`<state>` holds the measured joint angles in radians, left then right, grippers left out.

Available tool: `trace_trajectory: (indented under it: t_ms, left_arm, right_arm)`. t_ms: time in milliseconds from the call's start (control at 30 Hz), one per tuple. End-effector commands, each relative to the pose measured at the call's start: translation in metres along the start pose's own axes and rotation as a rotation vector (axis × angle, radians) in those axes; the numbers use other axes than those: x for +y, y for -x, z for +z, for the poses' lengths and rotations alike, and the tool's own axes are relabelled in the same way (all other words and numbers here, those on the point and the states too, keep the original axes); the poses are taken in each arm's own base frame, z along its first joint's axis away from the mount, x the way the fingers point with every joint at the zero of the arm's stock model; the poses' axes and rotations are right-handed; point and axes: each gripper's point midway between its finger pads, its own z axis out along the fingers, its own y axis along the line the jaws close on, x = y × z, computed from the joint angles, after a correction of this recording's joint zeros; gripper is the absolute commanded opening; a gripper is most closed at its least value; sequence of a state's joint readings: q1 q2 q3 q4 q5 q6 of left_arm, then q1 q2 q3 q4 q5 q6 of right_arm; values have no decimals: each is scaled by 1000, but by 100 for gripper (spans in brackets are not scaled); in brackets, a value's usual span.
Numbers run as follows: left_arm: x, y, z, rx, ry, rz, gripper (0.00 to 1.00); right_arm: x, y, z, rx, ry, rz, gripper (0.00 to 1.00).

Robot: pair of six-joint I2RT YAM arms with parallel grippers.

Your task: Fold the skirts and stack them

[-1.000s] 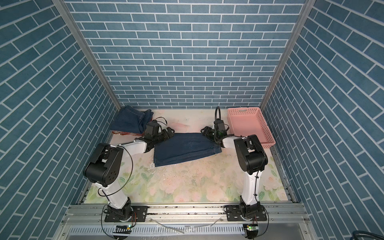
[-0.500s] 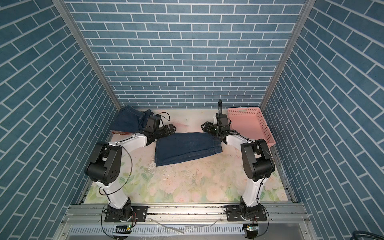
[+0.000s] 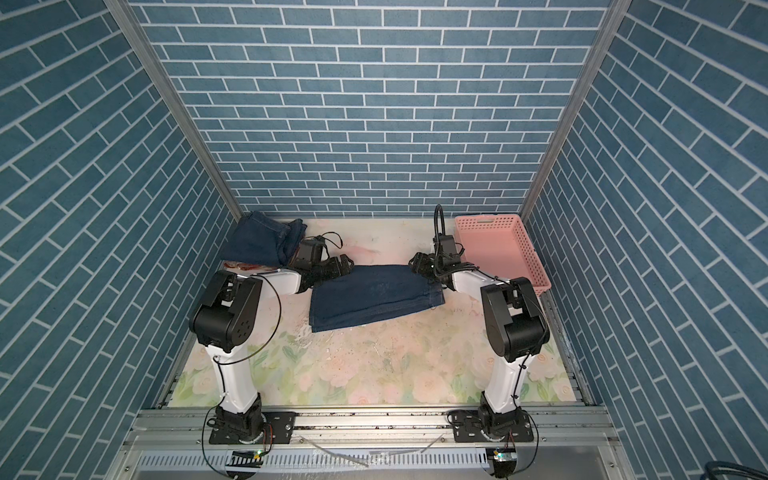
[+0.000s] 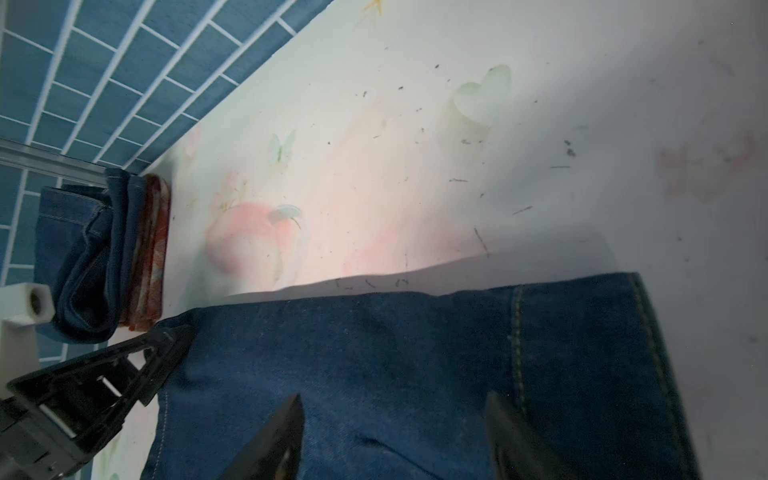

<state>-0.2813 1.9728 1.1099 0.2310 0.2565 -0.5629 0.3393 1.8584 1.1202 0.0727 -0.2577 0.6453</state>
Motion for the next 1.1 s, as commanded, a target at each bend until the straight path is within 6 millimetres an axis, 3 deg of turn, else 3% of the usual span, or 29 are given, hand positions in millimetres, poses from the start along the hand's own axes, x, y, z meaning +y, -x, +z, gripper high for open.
trace_trajectory:
  t_ms: [0, 133, 267, 400, 500, 600, 800, 1067]
  left_arm:
    - [33, -17, 3, 40, 39, -81, 98]
    - [32, -7, -4, 32, 1, -127, 99]
    - [13, 21, -21, 2, -12, -95, 100]
    - [-5, 49, -47, -24, 15, -42, 100]
    - [-5, 55, -68, -29, 70, -17, 100]
    - [10, 44, -85, -2, 165, -4, 99]
    - [44, 3, -110, 67, 302, 12, 99]
    - [66, -40, -121, 135, 340, 18, 100]
  right_arm:
    - [-34, -25, 12, 62, -94, -8, 68]
    - [-34, -25, 14, 69, -95, -15, 68]
    - [-20, -8, 5, 35, -75, -44, 71]
    - [1, 17, -15, -16, -52, -88, 73]
    - [10, 27, -34, -42, -54, -113, 76]
    - [10, 22, -47, -18, -75, -136, 80]
    - [-6, -4, -69, 62, -142, -181, 82]
    - [-33, -28, -81, 128, -246, -200, 82]
